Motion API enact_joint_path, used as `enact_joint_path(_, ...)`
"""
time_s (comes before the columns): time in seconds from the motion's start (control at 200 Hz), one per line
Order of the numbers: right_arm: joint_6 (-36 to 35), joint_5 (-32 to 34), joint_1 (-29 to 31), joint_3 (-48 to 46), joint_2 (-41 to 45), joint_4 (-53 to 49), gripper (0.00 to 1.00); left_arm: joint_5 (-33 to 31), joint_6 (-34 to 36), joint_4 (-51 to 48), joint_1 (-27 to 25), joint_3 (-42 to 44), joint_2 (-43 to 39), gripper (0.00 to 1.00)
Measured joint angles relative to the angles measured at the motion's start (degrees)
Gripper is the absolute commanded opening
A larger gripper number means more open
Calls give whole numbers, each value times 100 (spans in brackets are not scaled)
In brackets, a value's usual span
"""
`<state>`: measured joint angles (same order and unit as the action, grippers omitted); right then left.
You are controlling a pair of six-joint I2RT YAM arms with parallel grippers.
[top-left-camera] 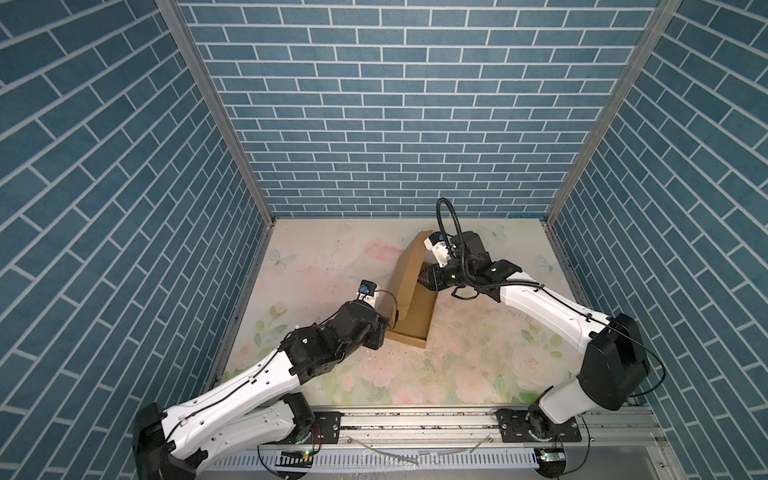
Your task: Fold the paper box
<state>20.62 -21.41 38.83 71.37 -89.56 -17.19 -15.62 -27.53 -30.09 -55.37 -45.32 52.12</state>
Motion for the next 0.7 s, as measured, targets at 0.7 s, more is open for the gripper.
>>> enact_joint_path(0.7, 2, 31, 221, 385, -302, -83, 38, -1453, -404, 83, -820, -20, 660, 30)
